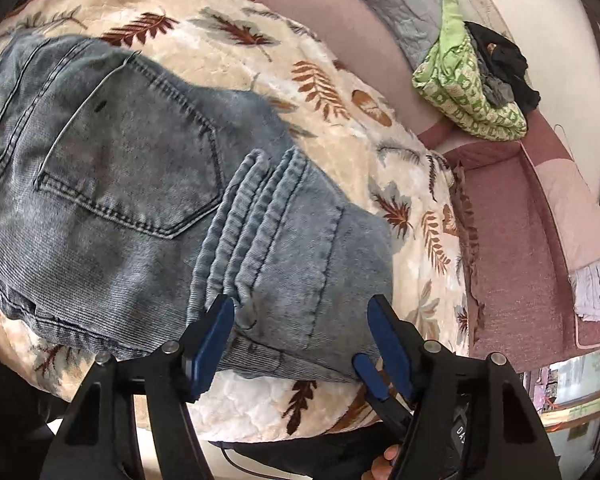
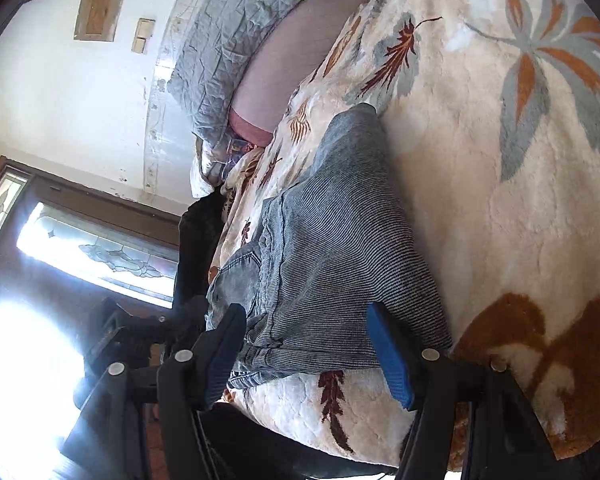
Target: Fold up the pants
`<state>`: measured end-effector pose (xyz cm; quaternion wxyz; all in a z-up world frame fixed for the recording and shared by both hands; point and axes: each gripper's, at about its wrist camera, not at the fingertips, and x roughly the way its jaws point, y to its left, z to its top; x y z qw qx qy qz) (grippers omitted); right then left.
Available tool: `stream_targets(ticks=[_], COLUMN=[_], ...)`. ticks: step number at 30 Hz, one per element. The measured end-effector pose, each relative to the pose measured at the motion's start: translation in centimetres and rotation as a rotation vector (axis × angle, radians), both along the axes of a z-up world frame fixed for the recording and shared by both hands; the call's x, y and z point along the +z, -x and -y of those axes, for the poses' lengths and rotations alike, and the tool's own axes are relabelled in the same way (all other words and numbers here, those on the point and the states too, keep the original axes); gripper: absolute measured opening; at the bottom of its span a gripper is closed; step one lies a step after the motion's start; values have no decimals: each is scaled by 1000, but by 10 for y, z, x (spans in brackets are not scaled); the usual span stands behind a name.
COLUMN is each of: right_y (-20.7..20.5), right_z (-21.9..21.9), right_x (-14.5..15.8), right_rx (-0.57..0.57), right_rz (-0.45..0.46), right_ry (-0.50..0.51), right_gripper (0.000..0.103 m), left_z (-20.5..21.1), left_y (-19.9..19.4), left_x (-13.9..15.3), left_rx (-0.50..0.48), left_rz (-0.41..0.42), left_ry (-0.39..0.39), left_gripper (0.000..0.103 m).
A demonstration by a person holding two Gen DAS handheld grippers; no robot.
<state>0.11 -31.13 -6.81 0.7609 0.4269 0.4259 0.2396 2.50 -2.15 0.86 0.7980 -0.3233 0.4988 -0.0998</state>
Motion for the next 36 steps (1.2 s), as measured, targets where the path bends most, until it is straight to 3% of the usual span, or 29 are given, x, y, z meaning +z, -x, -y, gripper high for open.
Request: stream_targets(ticks=[6,22,23,25,27,32,36], right_y=[1,1,1,1,1,1,0], right_z=[0,2,2,2,3,2,5], right_x=[0,-1,-1,-1,-1,-2,-2], right_rx=[2,8,8,7,7,7,9], right_rz=[-2,3,3,2,2,2,0], right_ry=[-13,-13,-13,-13,-14,-15,-20], right_gripper=[67,67,67,67,67,67,67], left_z=[11,11,11,8,4,5,10], left_y=[-2,0,-1,-4,-4,-2,18], left_x=[-25,-29,-29,-31,-31,-28,-1], left_rx=[31,80,85,108,115,100,96], left_rz=[-90,-87,-90,-107,-105,-73,48], left_ry=[-52,-52,-50,-72,-95,-148,-198], left_gripper=[68,69,64,45,15,9,8])
